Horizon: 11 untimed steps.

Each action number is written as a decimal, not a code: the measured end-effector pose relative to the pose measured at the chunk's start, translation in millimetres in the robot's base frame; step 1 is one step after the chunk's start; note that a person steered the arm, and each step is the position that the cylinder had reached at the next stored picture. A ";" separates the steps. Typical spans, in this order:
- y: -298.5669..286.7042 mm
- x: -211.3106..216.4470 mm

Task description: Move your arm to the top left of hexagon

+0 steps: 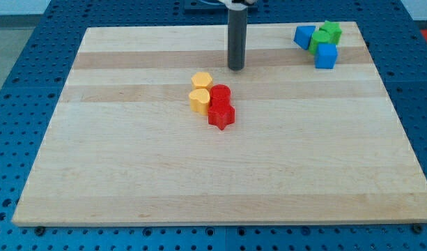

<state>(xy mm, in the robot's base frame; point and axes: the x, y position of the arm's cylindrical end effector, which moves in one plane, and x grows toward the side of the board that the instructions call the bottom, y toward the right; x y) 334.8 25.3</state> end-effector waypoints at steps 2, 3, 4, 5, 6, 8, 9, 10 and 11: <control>-2.3 17.9; -3.4 26.8; -3.4 24.5; -3.4 24.1; -3.4 24.1; -3.4 23.1; -11.7 -10.1; -19.5 -20.9; -20.7 -20.9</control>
<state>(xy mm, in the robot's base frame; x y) 313.9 4.6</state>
